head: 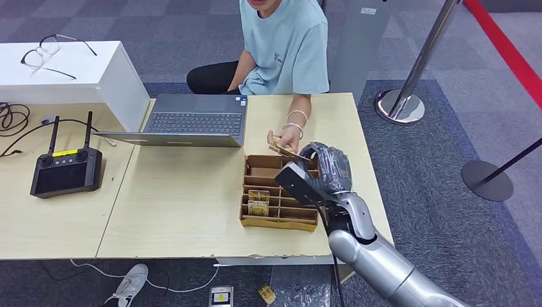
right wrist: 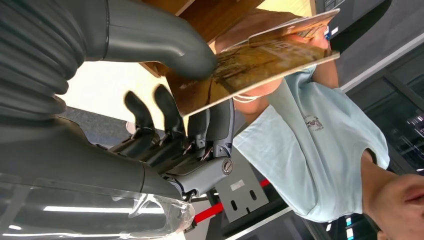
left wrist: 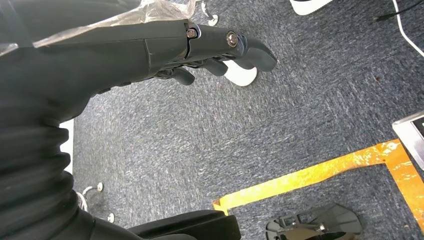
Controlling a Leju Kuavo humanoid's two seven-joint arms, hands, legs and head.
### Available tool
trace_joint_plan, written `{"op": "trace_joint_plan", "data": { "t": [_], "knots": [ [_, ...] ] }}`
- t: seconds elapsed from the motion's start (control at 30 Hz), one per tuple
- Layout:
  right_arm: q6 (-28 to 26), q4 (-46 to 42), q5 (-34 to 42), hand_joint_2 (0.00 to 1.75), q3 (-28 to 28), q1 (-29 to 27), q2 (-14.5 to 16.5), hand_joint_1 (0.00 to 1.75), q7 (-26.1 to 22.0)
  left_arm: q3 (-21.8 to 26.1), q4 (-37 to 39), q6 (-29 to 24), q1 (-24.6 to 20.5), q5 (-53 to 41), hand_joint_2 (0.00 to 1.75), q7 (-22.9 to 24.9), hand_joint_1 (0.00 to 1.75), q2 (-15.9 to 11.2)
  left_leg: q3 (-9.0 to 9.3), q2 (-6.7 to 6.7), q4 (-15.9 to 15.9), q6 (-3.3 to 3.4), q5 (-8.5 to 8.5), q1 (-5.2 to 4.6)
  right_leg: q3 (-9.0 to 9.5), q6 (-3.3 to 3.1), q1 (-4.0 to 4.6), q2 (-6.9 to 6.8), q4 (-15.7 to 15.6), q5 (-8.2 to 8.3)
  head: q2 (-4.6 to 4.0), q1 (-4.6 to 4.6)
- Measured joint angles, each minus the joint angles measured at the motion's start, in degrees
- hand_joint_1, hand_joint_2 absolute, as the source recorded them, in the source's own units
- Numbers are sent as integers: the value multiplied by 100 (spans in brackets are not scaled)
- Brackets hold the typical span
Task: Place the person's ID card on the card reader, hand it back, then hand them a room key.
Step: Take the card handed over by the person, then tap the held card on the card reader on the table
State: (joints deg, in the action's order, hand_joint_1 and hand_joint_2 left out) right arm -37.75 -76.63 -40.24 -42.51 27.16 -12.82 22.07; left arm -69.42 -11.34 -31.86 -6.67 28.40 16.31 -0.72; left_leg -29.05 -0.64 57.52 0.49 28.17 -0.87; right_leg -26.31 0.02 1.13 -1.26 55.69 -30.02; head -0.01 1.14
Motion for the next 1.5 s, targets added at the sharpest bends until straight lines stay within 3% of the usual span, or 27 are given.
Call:
{"op": "trace_joint_plan", "data": {
  "t": [1.07, 1.5],
  "knots": [
    [-205, 32, 190, 175, 123, -206, -46, 175, 0, -2, 0, -5, 4, 24, 175, -2, 0, 0, 0, 0, 1, 0, 0, 0, 0, 0, 0, 0, 0, 0, 1, 1],
    [-212, 59, -1723, 175, 667, -505, -196, 175, 897, -2, 0, -17, 14, 36, 175, 20, 0, 2, 0, 0, 3, 0, 0, 0, -1, 0, -1, 0, 0, 0, 1, 1]
  ]
}}
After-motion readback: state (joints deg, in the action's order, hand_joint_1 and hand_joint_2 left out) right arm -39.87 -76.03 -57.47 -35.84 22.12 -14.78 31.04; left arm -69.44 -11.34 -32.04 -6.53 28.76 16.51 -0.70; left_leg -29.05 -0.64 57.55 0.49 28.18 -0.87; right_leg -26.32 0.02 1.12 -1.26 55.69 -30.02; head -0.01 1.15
